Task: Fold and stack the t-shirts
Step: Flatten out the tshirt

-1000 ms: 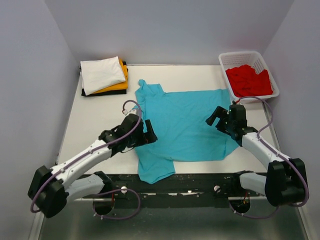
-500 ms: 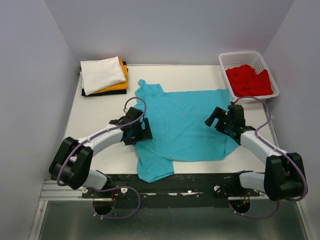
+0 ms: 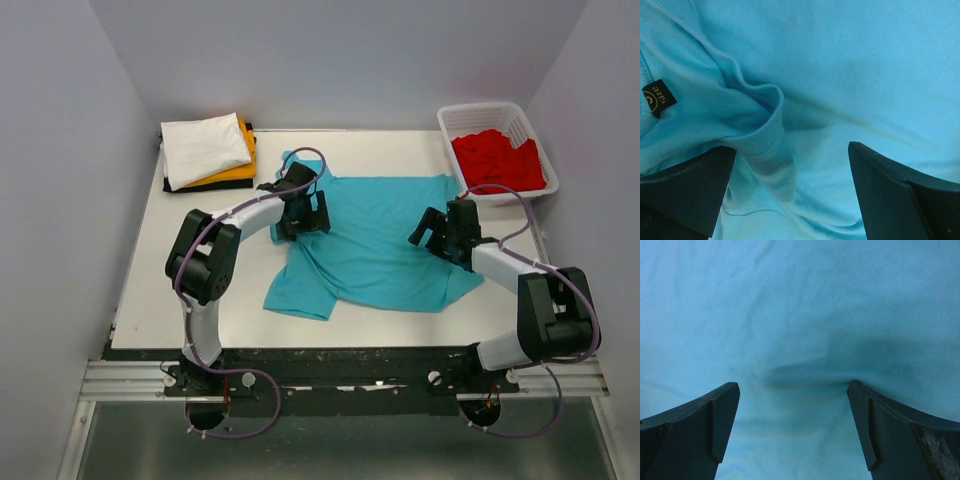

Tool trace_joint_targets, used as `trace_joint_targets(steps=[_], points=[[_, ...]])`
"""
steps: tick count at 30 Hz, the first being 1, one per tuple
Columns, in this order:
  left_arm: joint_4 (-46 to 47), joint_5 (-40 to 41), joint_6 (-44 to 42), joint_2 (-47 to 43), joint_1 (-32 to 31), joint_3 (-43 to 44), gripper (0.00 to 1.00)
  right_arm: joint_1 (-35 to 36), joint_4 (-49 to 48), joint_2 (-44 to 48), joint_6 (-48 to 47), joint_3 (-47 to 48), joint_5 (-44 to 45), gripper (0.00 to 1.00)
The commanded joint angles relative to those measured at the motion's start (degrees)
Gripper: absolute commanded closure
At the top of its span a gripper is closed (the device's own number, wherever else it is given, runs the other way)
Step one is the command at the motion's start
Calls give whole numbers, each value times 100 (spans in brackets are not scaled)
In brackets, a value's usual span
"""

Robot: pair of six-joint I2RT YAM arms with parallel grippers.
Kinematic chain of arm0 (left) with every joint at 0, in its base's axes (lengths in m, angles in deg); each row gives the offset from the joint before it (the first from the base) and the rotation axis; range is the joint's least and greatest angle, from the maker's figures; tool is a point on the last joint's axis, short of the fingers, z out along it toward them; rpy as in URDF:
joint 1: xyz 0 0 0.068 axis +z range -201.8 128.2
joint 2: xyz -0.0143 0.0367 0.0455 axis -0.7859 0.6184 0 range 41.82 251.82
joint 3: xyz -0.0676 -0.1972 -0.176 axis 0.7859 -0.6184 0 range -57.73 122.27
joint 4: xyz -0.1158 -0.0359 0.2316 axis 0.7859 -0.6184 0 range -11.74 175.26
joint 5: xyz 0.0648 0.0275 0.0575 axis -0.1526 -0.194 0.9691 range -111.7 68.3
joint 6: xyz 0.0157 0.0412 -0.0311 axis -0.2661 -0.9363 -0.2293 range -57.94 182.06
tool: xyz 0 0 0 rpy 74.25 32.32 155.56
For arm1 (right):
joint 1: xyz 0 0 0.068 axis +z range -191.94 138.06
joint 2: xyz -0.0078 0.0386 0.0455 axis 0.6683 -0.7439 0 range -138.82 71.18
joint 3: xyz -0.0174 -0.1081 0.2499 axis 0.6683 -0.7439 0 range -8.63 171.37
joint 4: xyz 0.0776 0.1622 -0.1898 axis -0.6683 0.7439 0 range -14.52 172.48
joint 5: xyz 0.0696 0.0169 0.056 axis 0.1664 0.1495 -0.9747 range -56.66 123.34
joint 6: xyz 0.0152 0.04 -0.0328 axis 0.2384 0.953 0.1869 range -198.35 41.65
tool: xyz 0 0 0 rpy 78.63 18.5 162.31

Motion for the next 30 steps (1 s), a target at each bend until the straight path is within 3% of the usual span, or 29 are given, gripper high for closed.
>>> trace_joint_targets(steps=[1, 10, 19, 23, 30], points=[[-603, 63, -438, 253, 156, 582, 1, 18, -8, -242, -68, 375, 370, 0], [460, 102, 205, -2943, 94, -2316, 1, 936, -522, 148, -124, 644, -217, 0], [386, 397, 1257, -4400, 103, -4240, 4, 1673, -873, -1109, 186, 1242, -477, 1], [119, 556, 1494, -4522, 103, -4547, 17, 1827, -856, -1372, 202, 1390, -468, 1], [197, 421, 1613, -4120, 86, -4617, 57, 1845, -794, -1413, 220, 1353, -358, 1]])
